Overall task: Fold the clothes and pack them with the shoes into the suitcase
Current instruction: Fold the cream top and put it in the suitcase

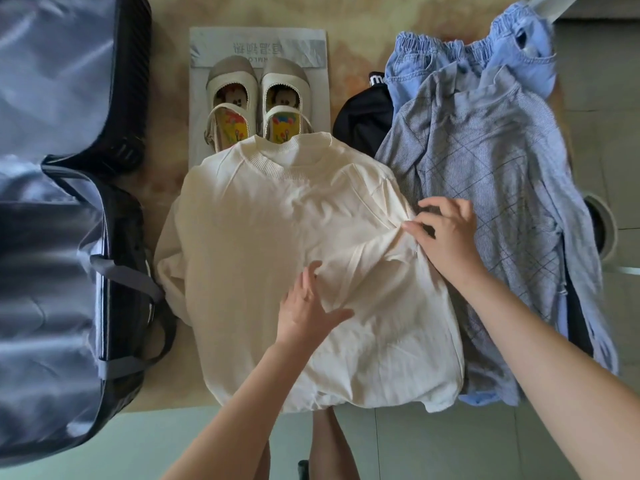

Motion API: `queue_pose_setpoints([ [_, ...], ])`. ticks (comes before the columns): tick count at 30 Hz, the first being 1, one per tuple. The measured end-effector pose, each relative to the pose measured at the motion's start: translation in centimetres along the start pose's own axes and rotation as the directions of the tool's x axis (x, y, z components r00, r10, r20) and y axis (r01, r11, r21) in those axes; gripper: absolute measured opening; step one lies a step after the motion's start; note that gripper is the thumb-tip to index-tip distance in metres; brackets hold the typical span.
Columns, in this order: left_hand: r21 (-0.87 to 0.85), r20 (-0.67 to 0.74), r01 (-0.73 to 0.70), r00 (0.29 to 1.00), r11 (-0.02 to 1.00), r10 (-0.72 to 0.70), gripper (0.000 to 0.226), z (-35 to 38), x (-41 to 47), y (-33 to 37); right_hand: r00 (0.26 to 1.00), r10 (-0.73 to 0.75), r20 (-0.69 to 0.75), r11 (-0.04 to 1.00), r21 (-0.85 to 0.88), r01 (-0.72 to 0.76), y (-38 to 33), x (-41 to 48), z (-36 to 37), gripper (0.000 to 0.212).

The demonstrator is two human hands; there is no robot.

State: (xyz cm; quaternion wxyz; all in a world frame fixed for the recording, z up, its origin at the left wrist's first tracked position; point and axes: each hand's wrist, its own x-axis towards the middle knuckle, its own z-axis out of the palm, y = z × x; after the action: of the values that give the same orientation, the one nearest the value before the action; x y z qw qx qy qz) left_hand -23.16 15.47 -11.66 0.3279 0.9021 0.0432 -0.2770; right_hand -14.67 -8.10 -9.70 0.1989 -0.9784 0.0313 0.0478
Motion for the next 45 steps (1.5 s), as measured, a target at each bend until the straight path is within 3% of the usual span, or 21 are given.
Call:
queue_pose_setpoints([
  [2,0.061,-0.044,-0.054,0.997,0.997,0.057,0.085,0.6,-0.4,0.1,1.0,0.009,0.003,1.0,0.009,-0.009,-0.3,0.6,-0.2,0.02],
  [5,0.082,-0.098,-0.04,0.994,0.996,0.048,0.047,1.1,-0.6,-0.7,1.0,0.013,0.027,1.0,0.026,-0.014,-1.2,1.7,-0.1,0.02],
  [7,-0.081,-0.121,0.056,0.991,0.995,-0.066,0.022,0.8,-0.4,-1.5,0.999,0.008,0.048,1.0,0.029,-0.01,-1.7,2.0,0.0,0.017],
  [9,-0.316,-0.106,0.134,0.979,0.939,-0.175,0.01,0.0,-0.4,-2.1,0.993,-0.013,0.114,0.999,0.036,0.009,-1.5,1.9,-0.2,0.014],
  [12,-0.513,-0.119,0.175,0.955,0.84,-0.272,0.016,-1.8,-0.5,-2.5,0.971,-0.097,0.22,0.995,-0.013,0.102,-0.2,0.9,-0.5,0.009],
  [14,-0.621,-0.095,0.204,0.939,0.757,-0.332,0.019,-2.9,-0.5,-3.0,0.959,-0.112,0.261,0.991,-0.043,0.128,0.8,0.0,-0.4,0.021],
  [16,-0.727,-0.073,0.214,0.92,0.652,-0.384,0.015,-3.7,-0.5,-3.3,0.969,-0.077,0.236,0.997,-0.004,0.08,1.1,-0.4,-0.4,0.035],
  [18,-0.759,-0.125,0.195,0.893,0.621,-0.432,0.012,-4.3,-0.5,-3.5,0.983,-0.021,0.18,0.999,0.051,0.013,0.7,0.0,-0.6,0.043],
  [21,-0.793,-0.195,0.131,0.871,0.595,-0.451,0.011,-5.1,-0.3,-3.3,0.979,-0.031,0.202,0.999,0.031,0.026,-0.2,0.9,-0.8,0.037],
  [24,-0.869,-0.125,0.116,0.888,0.48,-0.442,0.013,-5.5,-0.1,-2.9,0.975,-0.019,0.223,0.998,0.063,0.005,-0.8,1.6,-0.8,0.031],
  [26,-0.786,-0.148,0.125,0.913,0.606,-0.381,0.019,-5.3,-0.2,-3.0,0.983,0.006,0.183,0.996,0.089,-0.022,-1.2,2.1,-0.8,0.025],
  [28,-0.651,-0.16,0.152,0.93,0.743,-0.331,0.023,-4.9,-0.5,-3.3,0.993,-0.043,0.109,0.999,0.019,0.041,-1.4,2.9,-0.8,0.019],
  [30,-0.543,-0.159,0.195,0.931,0.816,-0.328,0.022,-4.6,-0.7,-3.3,0.987,-0.09,0.133,0.994,-0.057,0.098,-1.8,4.1,-0.8,0.016],
  [36,-0.56,-0.211,0.226,0.891,0.797,-0.401,0.006,-4.5,-0.4,-3.3,0.884,-0.227,0.409,0.91,-0.234,0.342,-2.9,5.9,-0.5,0.033],
  [40,-0.545,-0.23,0.245,0.876,0.802,-0.424,0.013,-4.4,-0.3,-4.0,0.864,-0.25,0.436,0.864,-0.303,0.403,-2.7,6.0,-0.2,0.015],
  [42,-0.552,-0.225,0.25,0.874,0.796,-0.43,0.014,-4.3,-0.3,-4.0,0.892,-0.253,0.374,0.877,-0.301,0.375,-2.4,6.1,-0.1,0.003],
  [45,-0.601,-0.24,0.227,0.863,0.766,-0.444,0.009,-4.1,-0.4,-3.8,0.983,-0.155,0.103,0.979,-0.118,0.167,-2.3,6.4,-0.3,0.005],
])
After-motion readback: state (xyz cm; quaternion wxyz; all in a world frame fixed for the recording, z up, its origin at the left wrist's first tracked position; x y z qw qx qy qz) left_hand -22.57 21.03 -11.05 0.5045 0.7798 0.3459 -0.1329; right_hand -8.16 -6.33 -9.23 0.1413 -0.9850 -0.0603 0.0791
